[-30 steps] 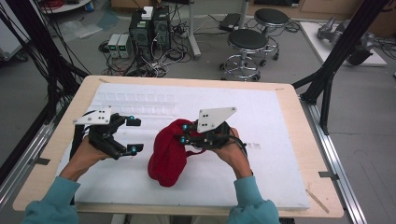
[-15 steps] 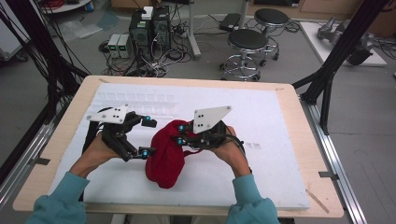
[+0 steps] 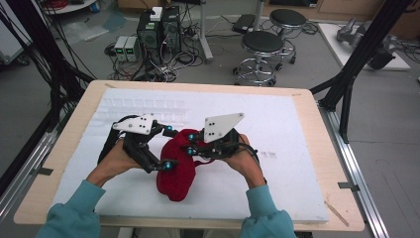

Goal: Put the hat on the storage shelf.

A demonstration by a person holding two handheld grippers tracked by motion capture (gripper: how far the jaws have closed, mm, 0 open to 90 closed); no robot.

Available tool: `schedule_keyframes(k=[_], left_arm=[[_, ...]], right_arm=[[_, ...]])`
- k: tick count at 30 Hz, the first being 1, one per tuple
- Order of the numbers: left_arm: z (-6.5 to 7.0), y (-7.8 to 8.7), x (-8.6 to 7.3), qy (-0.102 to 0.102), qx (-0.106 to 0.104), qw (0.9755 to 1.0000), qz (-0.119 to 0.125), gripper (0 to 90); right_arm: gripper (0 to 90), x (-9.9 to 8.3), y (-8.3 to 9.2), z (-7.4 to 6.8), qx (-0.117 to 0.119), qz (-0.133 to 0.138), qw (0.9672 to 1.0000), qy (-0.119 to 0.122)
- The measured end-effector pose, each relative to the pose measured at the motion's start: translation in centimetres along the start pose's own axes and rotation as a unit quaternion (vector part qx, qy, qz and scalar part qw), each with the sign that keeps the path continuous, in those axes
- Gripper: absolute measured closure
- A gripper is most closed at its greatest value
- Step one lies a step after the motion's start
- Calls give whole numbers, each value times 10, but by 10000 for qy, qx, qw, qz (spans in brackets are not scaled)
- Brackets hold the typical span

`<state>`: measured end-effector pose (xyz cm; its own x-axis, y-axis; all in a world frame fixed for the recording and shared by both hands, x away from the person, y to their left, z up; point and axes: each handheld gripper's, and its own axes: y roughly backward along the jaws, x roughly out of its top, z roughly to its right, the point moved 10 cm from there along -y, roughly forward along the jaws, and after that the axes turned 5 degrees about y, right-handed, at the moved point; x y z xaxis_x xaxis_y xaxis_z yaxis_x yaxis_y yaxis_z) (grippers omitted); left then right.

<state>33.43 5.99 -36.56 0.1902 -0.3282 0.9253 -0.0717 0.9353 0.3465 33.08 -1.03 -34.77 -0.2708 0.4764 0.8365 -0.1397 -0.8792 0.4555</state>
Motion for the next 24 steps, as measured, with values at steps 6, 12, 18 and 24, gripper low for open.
schedule_keyframes(k=[6, 12, 18, 24], left_arm=[[-2, -3, -3, -29, 60, 9999, -133, 109], [2, -3, -5, -121, -15, 9997, -209, 298], [1, 0, -6, -118, 129, 9994, -313, 522], [-1, 1, -8, -73, 280, 9987, -418, 679]], right_arm=[[816, 2, 0, -1, 29, 65, 10000, 19], [815, 2, 0, 0, 9, 56, 10000, 32], [814, 3, -2, 1, -8, 44, 10000, 51], [807, 2, -5, 1, -45, -20, 10000, 61]])
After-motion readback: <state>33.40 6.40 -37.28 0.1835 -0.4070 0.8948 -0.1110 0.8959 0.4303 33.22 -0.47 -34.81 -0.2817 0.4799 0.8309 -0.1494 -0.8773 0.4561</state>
